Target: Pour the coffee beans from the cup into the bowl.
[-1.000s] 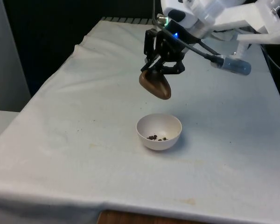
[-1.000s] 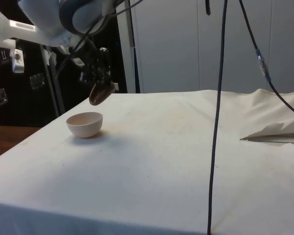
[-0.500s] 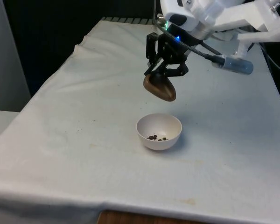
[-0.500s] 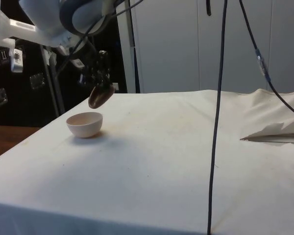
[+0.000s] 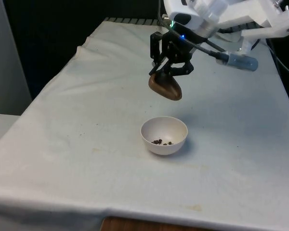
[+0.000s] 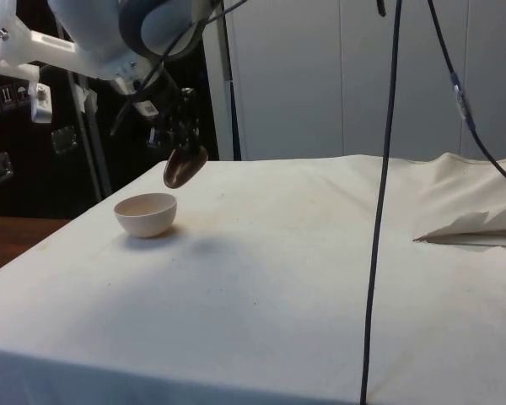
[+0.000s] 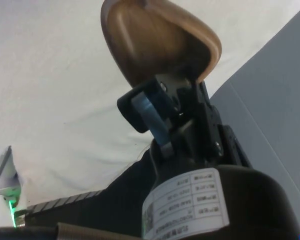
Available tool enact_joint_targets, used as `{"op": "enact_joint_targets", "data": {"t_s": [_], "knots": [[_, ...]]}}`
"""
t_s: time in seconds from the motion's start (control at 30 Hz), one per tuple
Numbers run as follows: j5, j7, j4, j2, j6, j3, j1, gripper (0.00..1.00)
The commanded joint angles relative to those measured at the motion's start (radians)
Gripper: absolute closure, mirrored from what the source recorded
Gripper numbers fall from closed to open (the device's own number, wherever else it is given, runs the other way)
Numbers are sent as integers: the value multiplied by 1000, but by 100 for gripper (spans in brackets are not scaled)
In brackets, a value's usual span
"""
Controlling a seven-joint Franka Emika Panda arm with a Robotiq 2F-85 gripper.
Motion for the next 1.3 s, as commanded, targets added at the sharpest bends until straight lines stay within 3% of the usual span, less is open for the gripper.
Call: {"op": "enact_joint_targets", "data": {"t_s": [0.0, 0.07, 0.1, 0.13, 0.37, 0.4, 0.43, 0.63, 0.67, 0.7, 0.97, 1.0, 1.03, 1.27], "knots": [[6, -7, -18, -12, 26, 7, -9, 100], [10, -10, -32, -20, 36, 4, -9, 100], [4, -3, -14, -9, 11, -2, 0, 100], [12, -11, -40, -25, 40, 3, -10, 100], [25, -22, -102, -63, 78, -9, -10, 100], [19, -15, -86, -52, 54, -15, 0, 100], [26, -24, -110, -68, 83, -11, -10, 100], [34, -31, -164, -101, 118, -21, -9, 100], [25, -24, -149, -90, 97, -27, 0, 100], [35, -32, -171, -105, 123, -22, -9, 100], [56, -36, -247, -131, 203, -34, -9, 100], [46, -28, -238, -125, 185, -40, 0, 100], [57, -37, -253, -132, 211, -35, -9, 100], [72, -45, -290, -135, 269, -41, -9, 100]]}}
